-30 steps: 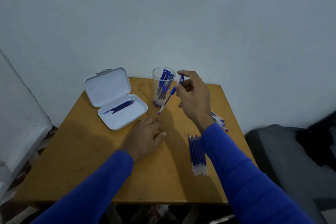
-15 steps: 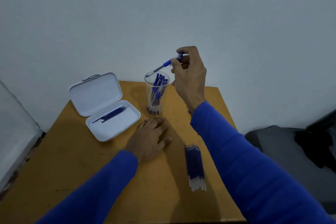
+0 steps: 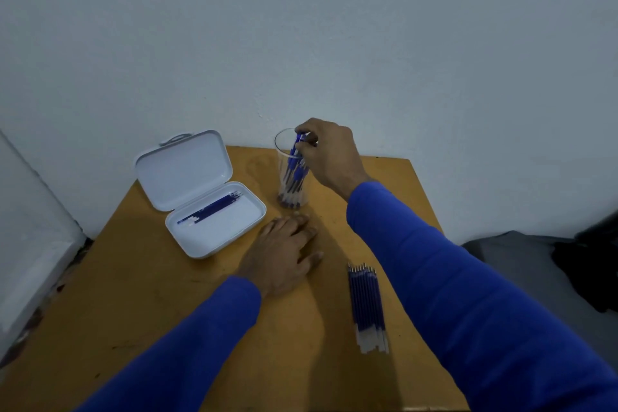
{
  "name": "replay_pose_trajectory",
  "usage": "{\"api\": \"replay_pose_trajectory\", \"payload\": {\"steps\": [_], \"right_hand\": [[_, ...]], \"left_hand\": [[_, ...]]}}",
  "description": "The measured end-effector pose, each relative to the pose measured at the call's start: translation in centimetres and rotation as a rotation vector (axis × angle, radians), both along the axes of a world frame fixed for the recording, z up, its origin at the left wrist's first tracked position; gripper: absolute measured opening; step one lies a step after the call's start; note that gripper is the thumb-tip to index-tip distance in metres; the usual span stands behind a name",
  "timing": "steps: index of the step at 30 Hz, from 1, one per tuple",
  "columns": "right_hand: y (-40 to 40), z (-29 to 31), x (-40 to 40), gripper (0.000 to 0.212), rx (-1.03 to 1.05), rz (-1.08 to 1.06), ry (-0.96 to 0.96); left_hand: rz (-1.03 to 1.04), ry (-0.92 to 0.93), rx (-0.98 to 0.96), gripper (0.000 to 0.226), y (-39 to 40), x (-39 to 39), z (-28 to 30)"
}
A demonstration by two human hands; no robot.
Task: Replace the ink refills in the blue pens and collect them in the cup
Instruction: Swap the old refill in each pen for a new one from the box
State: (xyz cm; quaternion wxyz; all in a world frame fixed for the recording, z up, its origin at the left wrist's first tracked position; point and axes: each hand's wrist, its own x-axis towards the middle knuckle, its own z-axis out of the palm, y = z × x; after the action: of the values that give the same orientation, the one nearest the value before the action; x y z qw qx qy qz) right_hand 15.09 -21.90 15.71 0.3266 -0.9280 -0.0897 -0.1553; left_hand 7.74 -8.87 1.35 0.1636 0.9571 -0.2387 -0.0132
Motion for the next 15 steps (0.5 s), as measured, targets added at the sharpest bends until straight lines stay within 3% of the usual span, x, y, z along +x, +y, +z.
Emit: {"api": "replay_pose_trajectory", "payload": {"steps": [6, 15], "right_hand": [[-0.1, 0.0, 0.2, 0.022, -0.077, -0.003, 0.008], [-4.0, -0.7, -2.5, 0.016, -0.003, -0.101, -0.059]], "left_hand": [[0.003, 0.008, 0.014, 0.065, -0.1, 0.1, -0.1], [-0.015, -0.028, -0.048, 0.061, 0.0, -0.1, -0.3]]}}
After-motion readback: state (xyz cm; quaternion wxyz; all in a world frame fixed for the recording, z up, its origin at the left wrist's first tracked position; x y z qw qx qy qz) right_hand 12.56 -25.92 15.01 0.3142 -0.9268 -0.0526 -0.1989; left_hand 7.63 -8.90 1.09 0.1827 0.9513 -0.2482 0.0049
